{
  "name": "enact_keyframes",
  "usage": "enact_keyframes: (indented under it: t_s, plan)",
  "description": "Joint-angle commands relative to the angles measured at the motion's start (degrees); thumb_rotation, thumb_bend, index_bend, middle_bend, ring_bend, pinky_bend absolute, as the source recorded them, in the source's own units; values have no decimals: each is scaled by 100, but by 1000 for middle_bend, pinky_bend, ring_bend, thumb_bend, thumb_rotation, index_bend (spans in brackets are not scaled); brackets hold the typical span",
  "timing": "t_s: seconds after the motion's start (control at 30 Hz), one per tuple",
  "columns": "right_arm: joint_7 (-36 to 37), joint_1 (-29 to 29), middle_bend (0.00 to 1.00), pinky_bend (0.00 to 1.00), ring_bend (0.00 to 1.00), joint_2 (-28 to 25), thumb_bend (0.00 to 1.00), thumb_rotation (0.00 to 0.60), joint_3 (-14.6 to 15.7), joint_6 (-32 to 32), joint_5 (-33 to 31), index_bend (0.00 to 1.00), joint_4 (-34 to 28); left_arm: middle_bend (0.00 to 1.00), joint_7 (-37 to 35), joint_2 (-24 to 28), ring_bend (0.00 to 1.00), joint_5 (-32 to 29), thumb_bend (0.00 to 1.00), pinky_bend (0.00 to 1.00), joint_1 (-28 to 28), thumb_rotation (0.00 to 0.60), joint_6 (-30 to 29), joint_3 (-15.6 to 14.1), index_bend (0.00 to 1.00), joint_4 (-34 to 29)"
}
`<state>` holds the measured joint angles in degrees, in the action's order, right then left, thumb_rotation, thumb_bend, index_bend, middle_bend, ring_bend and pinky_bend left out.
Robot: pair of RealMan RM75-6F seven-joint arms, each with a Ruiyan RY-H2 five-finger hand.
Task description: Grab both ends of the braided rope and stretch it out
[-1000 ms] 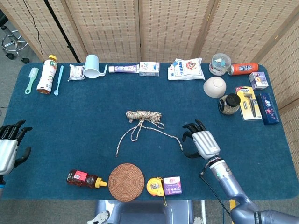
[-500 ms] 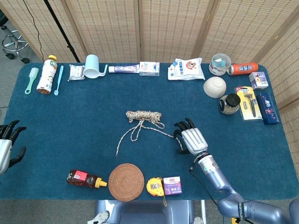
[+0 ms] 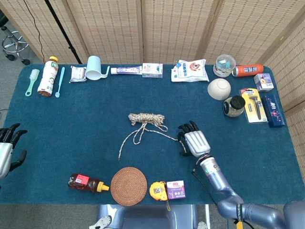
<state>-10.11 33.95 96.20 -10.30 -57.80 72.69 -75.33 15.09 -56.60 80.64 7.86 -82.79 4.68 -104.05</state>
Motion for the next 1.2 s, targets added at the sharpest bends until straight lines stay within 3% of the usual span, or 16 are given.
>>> enact_keyframes:
  t_s: [0.03, 0.63, 1.2]
  plan:
    - [8, 6, 199, 0, 131, 40, 167, 600, 22, 5, -12, 468, 77, 148, 6, 4, 170, 0, 359, 138, -4, 600, -7, -5, 250, -8]
    - [172, -17, 204, 0, 128, 77, 189, 600, 183, -137, 248, 475, 784, 148, 18, -28, 169, -5, 359, 138, -20, 600, -51, -25, 250, -20]
    - [369, 194, 205, 0, 128, 202, 198, 600, 22, 157, 151, 471, 1628, 148, 13, -85, 168, -66, 359, 138, 15, 600, -5, -12, 250, 19]
